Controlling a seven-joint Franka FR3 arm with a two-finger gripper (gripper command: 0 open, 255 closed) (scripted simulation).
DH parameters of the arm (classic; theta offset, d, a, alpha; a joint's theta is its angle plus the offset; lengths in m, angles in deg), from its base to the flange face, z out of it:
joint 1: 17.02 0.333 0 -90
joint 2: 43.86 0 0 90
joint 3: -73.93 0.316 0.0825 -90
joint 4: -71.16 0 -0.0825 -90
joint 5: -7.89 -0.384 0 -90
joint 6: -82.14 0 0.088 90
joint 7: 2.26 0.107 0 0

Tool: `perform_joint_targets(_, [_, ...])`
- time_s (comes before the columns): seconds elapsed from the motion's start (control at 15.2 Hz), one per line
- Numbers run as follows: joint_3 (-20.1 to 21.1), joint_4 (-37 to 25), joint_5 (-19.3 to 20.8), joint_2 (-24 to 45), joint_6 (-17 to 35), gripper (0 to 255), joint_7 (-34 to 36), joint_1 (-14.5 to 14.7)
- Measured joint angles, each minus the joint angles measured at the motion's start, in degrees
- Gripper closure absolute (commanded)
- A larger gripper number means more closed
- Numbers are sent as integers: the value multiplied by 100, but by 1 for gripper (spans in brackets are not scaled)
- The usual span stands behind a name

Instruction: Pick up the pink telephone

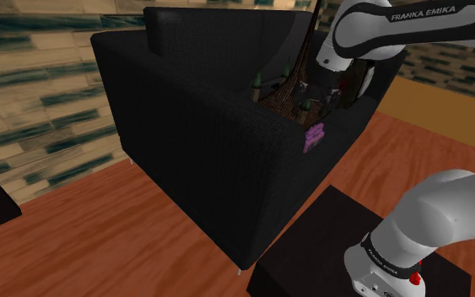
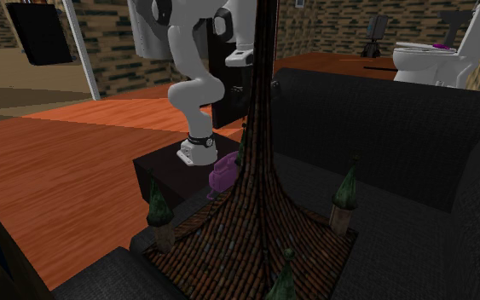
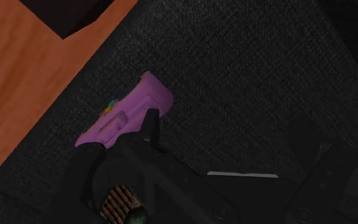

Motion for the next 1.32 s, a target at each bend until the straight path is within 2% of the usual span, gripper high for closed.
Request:
perform_joint_targets(0.73, [192, 141, 529, 1191, 1137, 0, 3193, -1403])
perform_joint_targets(1.25, [203, 450, 585, 1346, 1720, 0, 3424, -1504])
perform_joint_targets(1.32, [208, 482, 584, 1319, 1745, 255, 3424, -1506])
